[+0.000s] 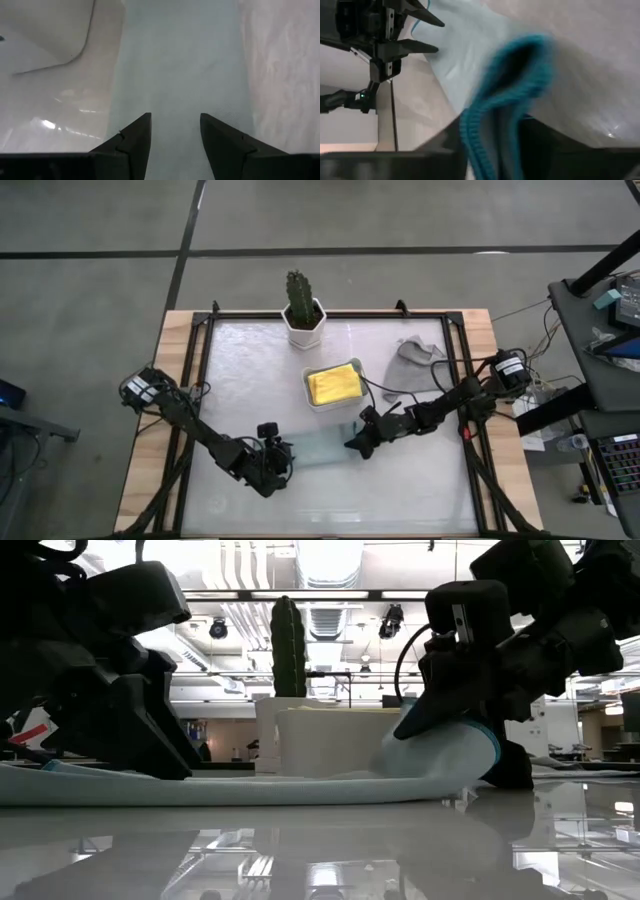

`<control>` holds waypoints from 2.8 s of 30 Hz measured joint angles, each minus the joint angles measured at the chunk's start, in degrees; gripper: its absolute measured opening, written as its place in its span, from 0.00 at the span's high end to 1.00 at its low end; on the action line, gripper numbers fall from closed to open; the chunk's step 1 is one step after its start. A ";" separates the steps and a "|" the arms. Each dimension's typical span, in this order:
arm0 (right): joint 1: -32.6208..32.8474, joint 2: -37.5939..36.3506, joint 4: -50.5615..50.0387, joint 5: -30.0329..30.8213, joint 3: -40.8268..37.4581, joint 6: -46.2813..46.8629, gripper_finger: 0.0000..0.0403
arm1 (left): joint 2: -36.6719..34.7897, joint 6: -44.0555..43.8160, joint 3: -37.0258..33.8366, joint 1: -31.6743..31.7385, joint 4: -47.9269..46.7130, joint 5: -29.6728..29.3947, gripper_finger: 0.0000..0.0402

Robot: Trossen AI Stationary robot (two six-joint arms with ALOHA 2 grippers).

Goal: Fold microfiber towels
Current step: Fold the light blue towel

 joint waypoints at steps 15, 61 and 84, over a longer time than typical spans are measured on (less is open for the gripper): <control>-0.92 -10.25 -16.94 0.70 -0.31 -1.39 0.97 | -13.43 -3.71 1.65 -5.55 -21.67 9.74 0.62; -2.05 -2.49 -39.57 -3.43 29.34 -0.95 0.97 | -2.10 1.88 -7.96 -2.27 12.74 7.35 0.62; -3.87 10.73 -39.47 -4.04 41.05 -6.12 0.96 | -2.08 1.77 -8.18 -2.32 14.55 7.37 0.62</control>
